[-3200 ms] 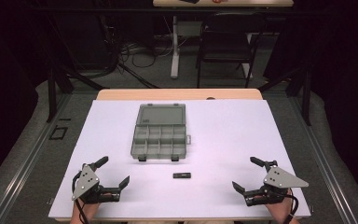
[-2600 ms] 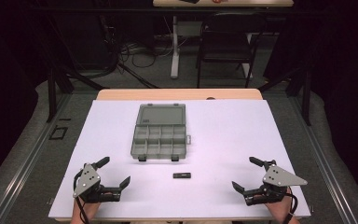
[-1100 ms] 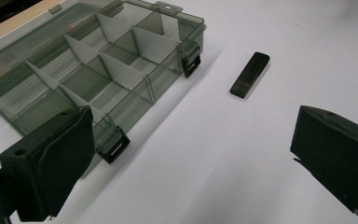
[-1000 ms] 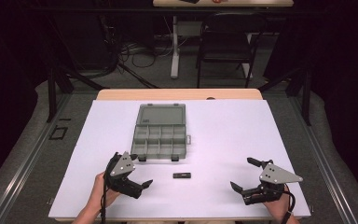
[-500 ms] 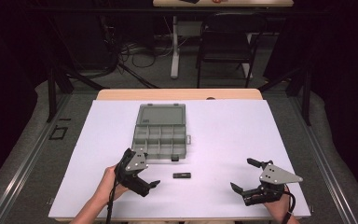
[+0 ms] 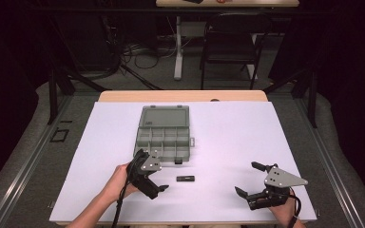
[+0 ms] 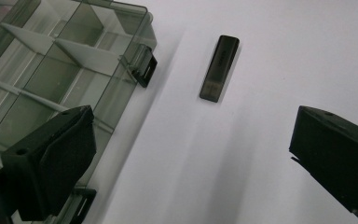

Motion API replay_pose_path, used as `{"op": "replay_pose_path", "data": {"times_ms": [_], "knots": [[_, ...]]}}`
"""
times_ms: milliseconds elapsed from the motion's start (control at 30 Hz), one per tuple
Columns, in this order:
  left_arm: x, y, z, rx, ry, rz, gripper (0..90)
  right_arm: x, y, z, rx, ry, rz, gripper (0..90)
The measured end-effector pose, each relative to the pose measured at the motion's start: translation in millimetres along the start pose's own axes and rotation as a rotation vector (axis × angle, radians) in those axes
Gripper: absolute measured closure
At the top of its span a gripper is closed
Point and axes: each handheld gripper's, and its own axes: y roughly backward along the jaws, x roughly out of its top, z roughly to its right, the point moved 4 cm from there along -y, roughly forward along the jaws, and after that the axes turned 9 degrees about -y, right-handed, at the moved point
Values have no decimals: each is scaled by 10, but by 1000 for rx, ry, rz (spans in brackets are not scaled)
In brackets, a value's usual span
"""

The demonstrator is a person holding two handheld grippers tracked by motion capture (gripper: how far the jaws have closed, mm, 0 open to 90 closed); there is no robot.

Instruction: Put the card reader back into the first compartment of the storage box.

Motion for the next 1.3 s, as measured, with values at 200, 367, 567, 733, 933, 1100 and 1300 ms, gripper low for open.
{"op": "replay_pose_path", "data": {"times_ms": [200, 367, 567, 733, 933, 1100, 1300], "knots": [[76, -64, -1, -26, -37, -46, 23, -6, -5, 4, 1, -1, -5, 0], [133, -107, -1, -46, -60, -71, 54, -9, -8, 6, 0, -4, -8, 0], [191, -152, -9, -76, -78, -112, 131, -17, -19, 5, 3, -6, -15, 0], [236, -213, -29, -93, -99, -163, 182, -22, -24, 7, 5, -5, -20, 0], [303, -289, -48, -111, -112, -216, 251, -31, -36, 7, 10, -4, -25, 0], [360, -356, -51, -130, -144, -252, 292, -32, -38, 11, 10, -5, -24, 0], [392, -442, -55, -160, -162, -282, 358, -36, -40, 11, 12, -5, -29, 0]]}}
